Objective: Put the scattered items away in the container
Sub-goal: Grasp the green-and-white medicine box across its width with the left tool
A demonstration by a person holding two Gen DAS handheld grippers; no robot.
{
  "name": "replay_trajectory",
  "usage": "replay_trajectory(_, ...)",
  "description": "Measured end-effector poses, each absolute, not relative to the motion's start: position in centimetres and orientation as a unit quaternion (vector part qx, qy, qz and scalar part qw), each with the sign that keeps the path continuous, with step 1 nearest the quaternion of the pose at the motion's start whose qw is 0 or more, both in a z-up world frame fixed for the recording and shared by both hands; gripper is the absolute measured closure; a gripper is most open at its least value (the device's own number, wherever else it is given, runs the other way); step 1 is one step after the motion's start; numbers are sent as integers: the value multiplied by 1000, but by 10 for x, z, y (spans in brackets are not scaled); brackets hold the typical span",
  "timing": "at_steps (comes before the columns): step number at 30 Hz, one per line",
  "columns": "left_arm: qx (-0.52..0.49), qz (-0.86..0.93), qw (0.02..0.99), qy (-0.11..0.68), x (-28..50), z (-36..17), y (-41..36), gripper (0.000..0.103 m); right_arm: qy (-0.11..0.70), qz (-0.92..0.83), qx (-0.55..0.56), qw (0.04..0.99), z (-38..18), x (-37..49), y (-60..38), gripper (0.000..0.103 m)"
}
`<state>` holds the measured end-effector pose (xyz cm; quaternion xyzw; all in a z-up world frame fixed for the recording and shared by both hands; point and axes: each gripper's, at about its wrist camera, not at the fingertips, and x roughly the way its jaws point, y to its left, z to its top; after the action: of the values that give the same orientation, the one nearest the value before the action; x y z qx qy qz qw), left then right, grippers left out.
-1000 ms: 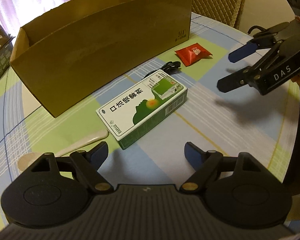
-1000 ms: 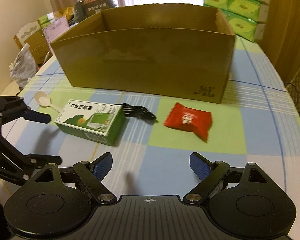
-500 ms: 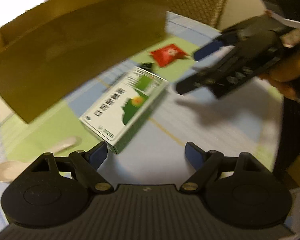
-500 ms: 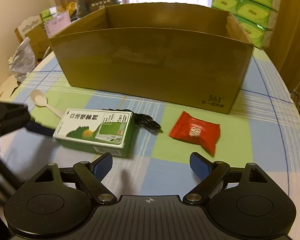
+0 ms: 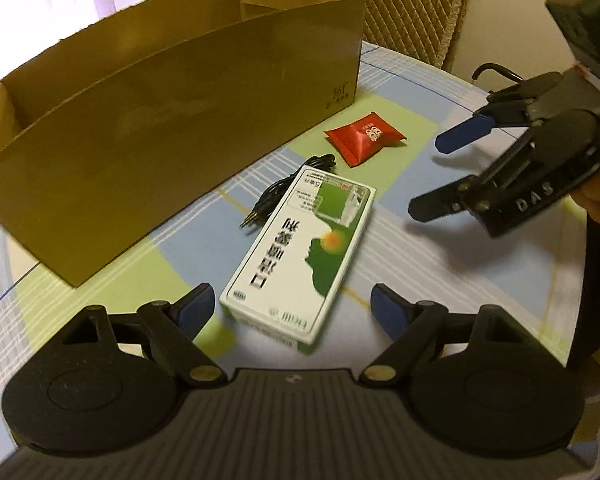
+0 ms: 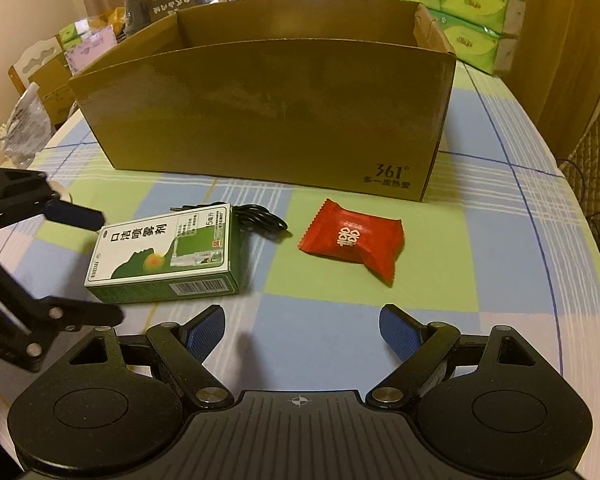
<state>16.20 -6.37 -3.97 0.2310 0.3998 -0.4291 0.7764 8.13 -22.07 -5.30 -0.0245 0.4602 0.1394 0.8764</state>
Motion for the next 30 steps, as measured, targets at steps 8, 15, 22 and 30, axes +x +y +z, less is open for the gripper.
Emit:
replay_trajectory(8, 251, -451, 741, 431, 145, -39, -77, 28, 461, 127, -19, 878, -53, 83, -229, 13)
replay_trajectory(15, 237, -411, 766, 435, 155, -42, -92, 30, 460, 122, -9, 880, -50, 82, -233, 13)
replay_trajectory(22, 232, -398, 764, 452, 161, -50, -110, 50, 465, 119, -4, 877, -53, 82, -238, 13)
replay_trajectory(30, 237, -388, 759, 465, 149, -48, -104, 52, 467, 120, 3, 876, -55, 79, -238, 13)
